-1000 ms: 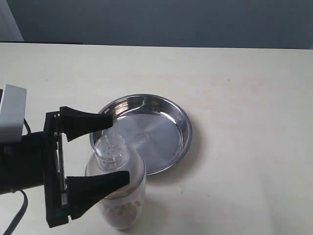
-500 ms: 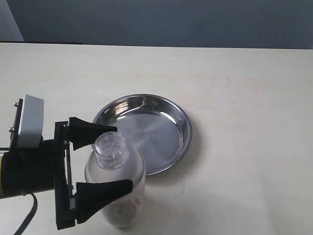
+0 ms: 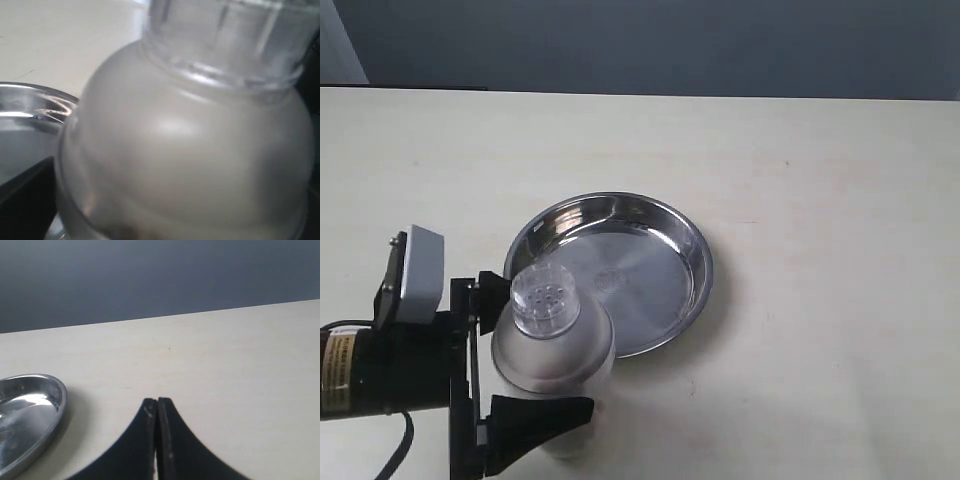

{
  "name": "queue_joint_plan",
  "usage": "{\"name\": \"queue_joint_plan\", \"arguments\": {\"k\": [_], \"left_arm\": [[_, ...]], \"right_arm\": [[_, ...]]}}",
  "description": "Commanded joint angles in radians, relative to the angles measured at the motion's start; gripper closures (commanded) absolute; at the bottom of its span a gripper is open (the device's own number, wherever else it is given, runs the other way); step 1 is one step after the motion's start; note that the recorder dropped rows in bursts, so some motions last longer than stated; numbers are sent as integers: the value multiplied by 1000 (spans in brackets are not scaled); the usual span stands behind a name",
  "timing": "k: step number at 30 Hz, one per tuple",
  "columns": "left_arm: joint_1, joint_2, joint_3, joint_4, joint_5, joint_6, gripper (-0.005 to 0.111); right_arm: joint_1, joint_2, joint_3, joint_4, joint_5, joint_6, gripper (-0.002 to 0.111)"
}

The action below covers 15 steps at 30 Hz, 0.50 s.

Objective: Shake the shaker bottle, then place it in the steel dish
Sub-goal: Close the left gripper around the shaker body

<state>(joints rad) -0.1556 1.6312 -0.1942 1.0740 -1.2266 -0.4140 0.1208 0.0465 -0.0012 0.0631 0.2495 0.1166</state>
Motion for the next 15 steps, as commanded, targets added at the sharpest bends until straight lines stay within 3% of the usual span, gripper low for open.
{"name": "queue_joint_plan", "arguments": {"k": [1, 15], "left_arm": [[-7, 37, 4, -10, 5, 34, 2], [-7, 104, 1, -42, 5, 78, 2]], "right_arm": [[1, 5, 1, -1, -15, 0, 109], [1, 5, 1, -1, -12, 0, 109]]}}
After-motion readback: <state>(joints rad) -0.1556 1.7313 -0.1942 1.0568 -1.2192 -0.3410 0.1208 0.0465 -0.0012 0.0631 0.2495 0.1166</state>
